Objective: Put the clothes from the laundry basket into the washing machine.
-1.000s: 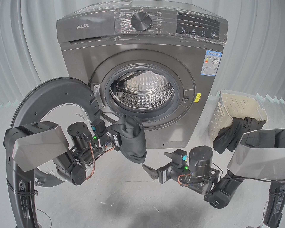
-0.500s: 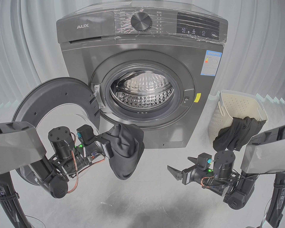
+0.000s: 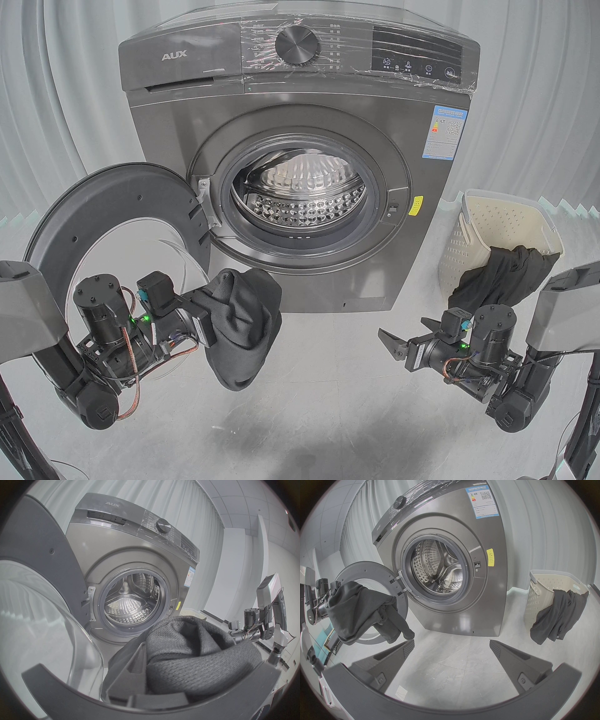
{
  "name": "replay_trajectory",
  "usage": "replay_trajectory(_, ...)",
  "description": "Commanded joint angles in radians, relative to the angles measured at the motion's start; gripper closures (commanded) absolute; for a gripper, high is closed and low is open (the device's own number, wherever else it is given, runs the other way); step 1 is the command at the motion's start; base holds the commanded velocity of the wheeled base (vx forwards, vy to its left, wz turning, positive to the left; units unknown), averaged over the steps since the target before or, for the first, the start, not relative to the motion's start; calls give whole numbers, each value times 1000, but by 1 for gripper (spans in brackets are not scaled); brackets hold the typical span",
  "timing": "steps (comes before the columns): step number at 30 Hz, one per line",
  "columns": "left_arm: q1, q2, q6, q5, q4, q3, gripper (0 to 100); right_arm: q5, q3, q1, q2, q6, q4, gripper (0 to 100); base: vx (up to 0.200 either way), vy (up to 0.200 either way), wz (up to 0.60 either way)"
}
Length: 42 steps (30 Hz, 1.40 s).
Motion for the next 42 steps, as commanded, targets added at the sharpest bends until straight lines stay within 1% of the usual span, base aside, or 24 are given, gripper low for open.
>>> replay_trajectory(1, 2, -17, 3, -1, 0, 12, 100, 0, 2, 2, 13, 11, -1, 0, 0, 0, 0)
replay_trajectory(3, 1, -19, 3, -2, 0, 13, 100, 0, 2, 2, 13, 12, -1, 0, 0, 0, 0)
replay_trajectory(4, -4, -16, 7, -4, 0, 21, 100, 0, 2, 8, 13, 14, -1, 0, 0, 0, 0)
replay_trajectory(7, -10, -10, 7, -1, 0, 19, 100, 0, 10, 11, 10, 14, -1, 0, 200, 0, 0)
replay_trajectory(8, -19, -2, 12, 2, -1, 16, 100, -3, 14, 14, 10, 14, -1, 0, 200, 0, 0)
replay_trajectory(9, -22, 3, 23, 10, 0, 18, 100, -5, 14, 19, 11, 14, -1, 0, 200, 0, 0)
replay_trajectory(11, -24, 4, 34, 19, -1, 18, 100, -5, 14, 19, 11, 14, -1, 0, 0, 0, 0)
replay_trajectory(18, -31, 6, 35, 25, 0, 27, 100, -5, 14, 23, 14, 15, -1, 0, 0, 0, 0)
replay_trajectory(25, -33, 27, 37, 27, -1, 18, 100, -5, 16, 23, 13, 15, -1, 0, 200, 0, 0)
replay_trajectory(34, -44, 49, 37, 27, -1, 21, 100, -5, 16, 26, 13, 15, -2, 0, 0, 0, 0)
replay_trajectory(38, -54, 52, 37, 27, -1, 22, 100, -5, 16, 33, 11, 15, -2, 0, 200, 0, 0)
replay_trajectory(39, -68, 62, 37, 29, -1, 22, 100, -5, 16, 34, 11, 15, -2, 0, 200, 0, 0)
replay_trajectory(42, -73, 65, 37, 48, -1, 16, 100, -5, 16, 34, 10, 15, -2, 0, 0, 0, 0)
